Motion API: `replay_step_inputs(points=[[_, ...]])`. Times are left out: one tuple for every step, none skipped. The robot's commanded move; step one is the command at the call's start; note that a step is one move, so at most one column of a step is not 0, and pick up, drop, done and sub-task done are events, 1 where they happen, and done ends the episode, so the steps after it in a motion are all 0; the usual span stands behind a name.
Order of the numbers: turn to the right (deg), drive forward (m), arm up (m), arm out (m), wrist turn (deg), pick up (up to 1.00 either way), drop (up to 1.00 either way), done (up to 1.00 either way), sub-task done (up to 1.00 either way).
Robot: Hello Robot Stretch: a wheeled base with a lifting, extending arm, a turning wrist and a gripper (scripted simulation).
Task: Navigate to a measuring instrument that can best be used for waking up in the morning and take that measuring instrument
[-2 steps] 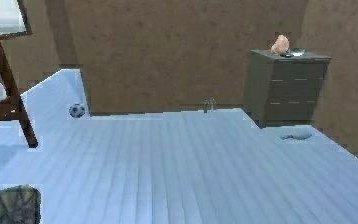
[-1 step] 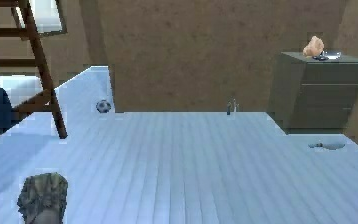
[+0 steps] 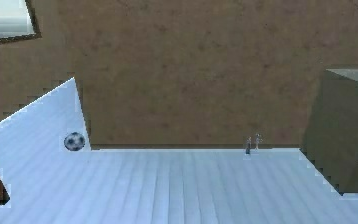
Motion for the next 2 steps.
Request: replay_step_inputs(points=[[-15.0, 0.00, 0.00, 0.00, 0.0, 0.00, 0.00, 0.00, 0.00], [0.0, 0.05, 0.00, 0.00, 0.0, 0.00, 0.00, 0.00, 0.00]])
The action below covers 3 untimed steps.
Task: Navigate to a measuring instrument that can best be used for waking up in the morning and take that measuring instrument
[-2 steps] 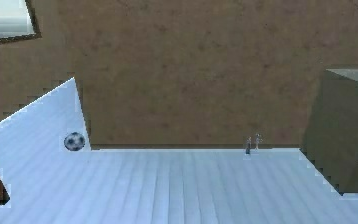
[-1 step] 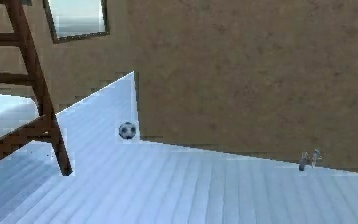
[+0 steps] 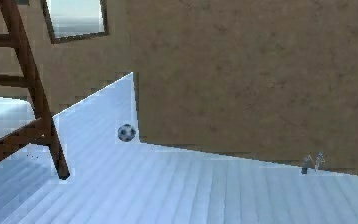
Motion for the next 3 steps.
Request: replay_step_inputs(points=[[-45.0, 0.00, 0.00, 0.00, 0.0, 0.00, 0.00, 0.00, 0.00], [0.0, 0.85, 0.00, 0.00, 0.0, 0.00, 0.00, 0.00, 0.00], [-45.0, 0.00, 0.00, 0.00, 0.0, 0.00, 0.00, 0.00, 0.00]])
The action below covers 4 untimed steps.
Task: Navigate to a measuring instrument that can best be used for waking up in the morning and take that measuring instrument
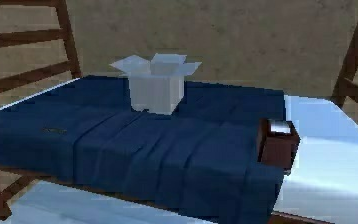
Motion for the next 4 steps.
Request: replay_step_inputs(points=[[-45.0, 0.00, 0.00, 0.00, 0.0, 0.00, 0.00, 0.00, 0.00], [-15.0, 0.00, 0.00, 0.00, 0.0, 0.00, 0.00, 0.00, 0.00], [0.0, 0.00, 0.50, 0.00, 0.0, 0.00, 0.00, 0.00, 0.00], [0.0, 0.00, 0.38, 0.00, 0.0, 0.00, 0.00, 0.00, 0.00]])
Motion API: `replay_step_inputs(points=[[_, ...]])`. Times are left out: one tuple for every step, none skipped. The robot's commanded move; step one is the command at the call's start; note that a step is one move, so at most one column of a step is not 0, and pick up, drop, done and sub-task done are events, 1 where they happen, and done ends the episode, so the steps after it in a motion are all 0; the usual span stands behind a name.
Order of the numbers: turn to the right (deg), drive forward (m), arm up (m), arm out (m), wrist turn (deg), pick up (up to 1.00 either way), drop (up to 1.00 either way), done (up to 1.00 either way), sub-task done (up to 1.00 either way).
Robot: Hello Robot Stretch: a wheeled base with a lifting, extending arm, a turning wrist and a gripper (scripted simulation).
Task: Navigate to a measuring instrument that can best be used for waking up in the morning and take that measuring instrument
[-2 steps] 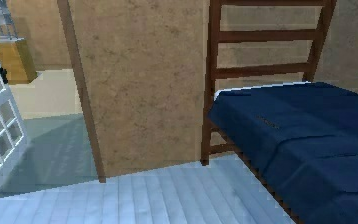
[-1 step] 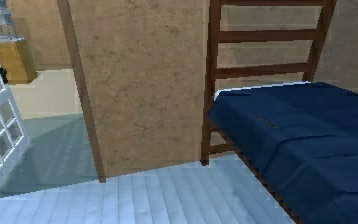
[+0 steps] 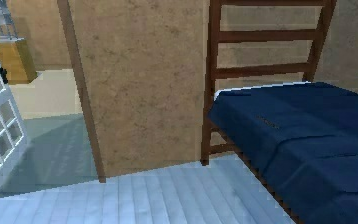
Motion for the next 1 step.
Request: replay_step_inputs(points=[[0.0, 0.00, 0.00, 0.48, 0.0, 0.00, 0.00, 0.00, 0.00]])
